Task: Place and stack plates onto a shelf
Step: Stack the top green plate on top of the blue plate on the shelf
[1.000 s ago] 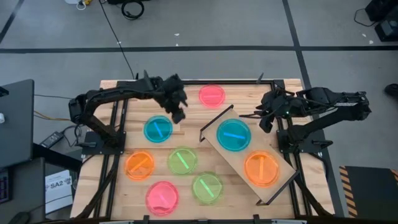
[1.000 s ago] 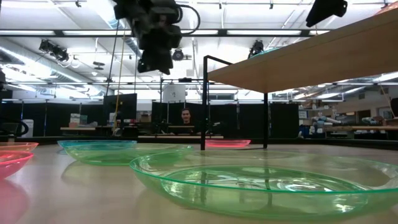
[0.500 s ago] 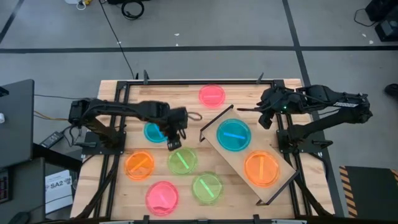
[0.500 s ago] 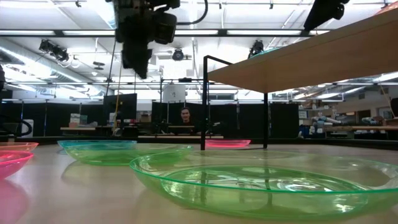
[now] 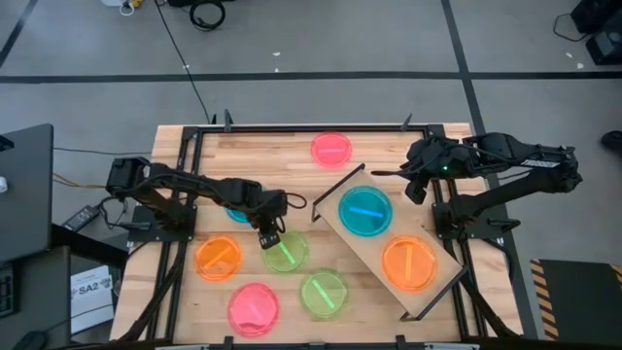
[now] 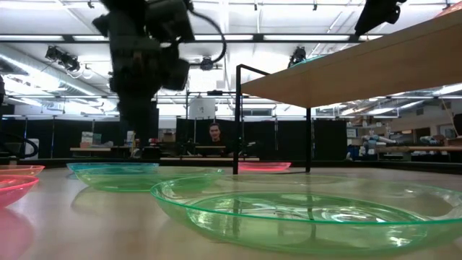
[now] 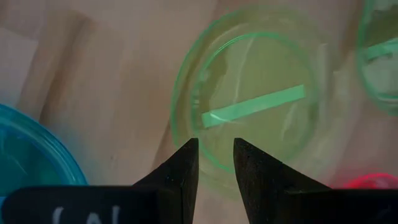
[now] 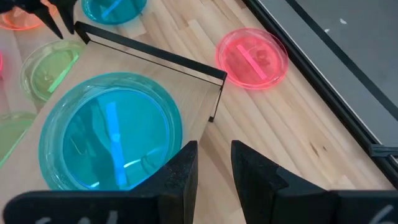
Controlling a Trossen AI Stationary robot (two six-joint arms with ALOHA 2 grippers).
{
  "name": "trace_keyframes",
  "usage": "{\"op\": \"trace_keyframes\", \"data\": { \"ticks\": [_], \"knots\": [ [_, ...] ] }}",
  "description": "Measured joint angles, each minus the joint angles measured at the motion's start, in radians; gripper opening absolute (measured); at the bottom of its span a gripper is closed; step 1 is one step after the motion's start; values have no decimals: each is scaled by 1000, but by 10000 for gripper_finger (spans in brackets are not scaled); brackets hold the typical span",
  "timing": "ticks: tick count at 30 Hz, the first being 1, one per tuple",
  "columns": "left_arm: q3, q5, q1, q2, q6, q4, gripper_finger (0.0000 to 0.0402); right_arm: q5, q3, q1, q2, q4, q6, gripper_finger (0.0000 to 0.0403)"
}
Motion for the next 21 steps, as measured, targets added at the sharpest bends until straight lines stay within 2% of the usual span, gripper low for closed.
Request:
{"op": "trace_keyframes", "data": {
  "ticks": [8,14,21],
  "knots": [
    [-89,-70,1,0,-2,84,107,-5,0,0,0,0,2,103],
    [-110,-75,1,0,-27,151,107,-5,0,0,0,0,2,103],
    [-111,-109,1,0,-31,153,107,-5,0,0,0,0,2,103]
  ]
}}
